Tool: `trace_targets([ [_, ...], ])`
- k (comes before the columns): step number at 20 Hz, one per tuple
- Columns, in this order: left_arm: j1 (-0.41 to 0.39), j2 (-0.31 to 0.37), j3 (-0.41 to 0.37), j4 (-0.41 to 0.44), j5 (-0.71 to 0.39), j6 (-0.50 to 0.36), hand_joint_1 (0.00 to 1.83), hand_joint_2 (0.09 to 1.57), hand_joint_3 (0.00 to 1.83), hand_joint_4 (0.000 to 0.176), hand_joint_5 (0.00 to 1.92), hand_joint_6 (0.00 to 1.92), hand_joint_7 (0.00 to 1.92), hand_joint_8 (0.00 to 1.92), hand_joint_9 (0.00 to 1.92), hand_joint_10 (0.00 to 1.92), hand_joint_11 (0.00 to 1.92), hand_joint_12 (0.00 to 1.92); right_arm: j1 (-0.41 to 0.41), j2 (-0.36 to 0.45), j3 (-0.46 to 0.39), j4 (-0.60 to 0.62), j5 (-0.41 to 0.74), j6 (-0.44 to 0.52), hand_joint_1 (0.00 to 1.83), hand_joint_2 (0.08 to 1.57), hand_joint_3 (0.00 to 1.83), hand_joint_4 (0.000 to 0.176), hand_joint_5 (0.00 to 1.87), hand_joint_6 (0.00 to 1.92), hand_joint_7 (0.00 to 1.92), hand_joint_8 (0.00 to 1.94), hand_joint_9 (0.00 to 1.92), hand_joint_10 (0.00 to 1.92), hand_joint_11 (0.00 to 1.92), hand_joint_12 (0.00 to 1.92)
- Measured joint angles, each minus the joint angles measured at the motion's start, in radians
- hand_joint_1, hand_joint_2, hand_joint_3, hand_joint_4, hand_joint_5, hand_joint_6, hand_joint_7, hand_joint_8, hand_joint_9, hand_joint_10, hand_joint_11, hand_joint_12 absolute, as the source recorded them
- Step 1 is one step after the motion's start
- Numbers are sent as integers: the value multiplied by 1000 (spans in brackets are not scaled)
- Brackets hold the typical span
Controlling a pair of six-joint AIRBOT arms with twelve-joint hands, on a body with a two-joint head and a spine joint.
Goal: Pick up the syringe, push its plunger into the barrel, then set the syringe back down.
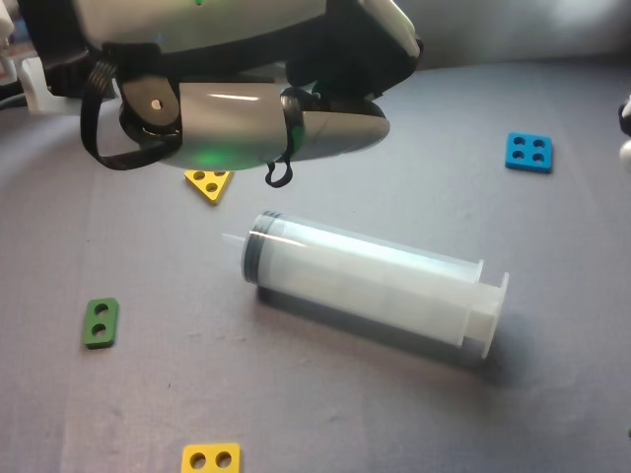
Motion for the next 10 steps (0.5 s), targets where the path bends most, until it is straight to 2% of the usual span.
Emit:
trace_targets([
  [2,0,0,-5,11,-1,-10,380,1571,55,0,809,1921,884,1921,854,1921,868,1921,3,11,0,0,2,144,382,1571,24,0,927,1921,998,1941,969,1921,901,1921],
  [4,2,0,-13,24,2,-27,356,1571,63,0,805,1921,880,1921,854,1921,871,1921,3,12,0,-2,-6,248,389,1571,20,0,930,1921,1002,1941,966,1921,890,1921],
  [7,10,0,-18,29,2,-37,352,1571,67,0,789,1921,858,1921,831,1921,860,1921,4,12,0,-2,-55,492,377,1571,25,0,918,1921,983,1941,953,1921,879,1921],
  [9,10,0,-18,29,9,-37,347,1571,58,0,788,1921,842,1921,812,1921,840,1921,4,12,0,-3,-78,580,365,1571,27,0,915,1921,975,1941,944,1921,871,1921],
  [10,10,0,-18,29,10,-37,327,1571,63,0,775,1921,833,1921,805,1921,823,1921,4,12,0,-4,-80,587,359,1571,23,0,920,1921,982,1941,954,1921,881,1921],
])
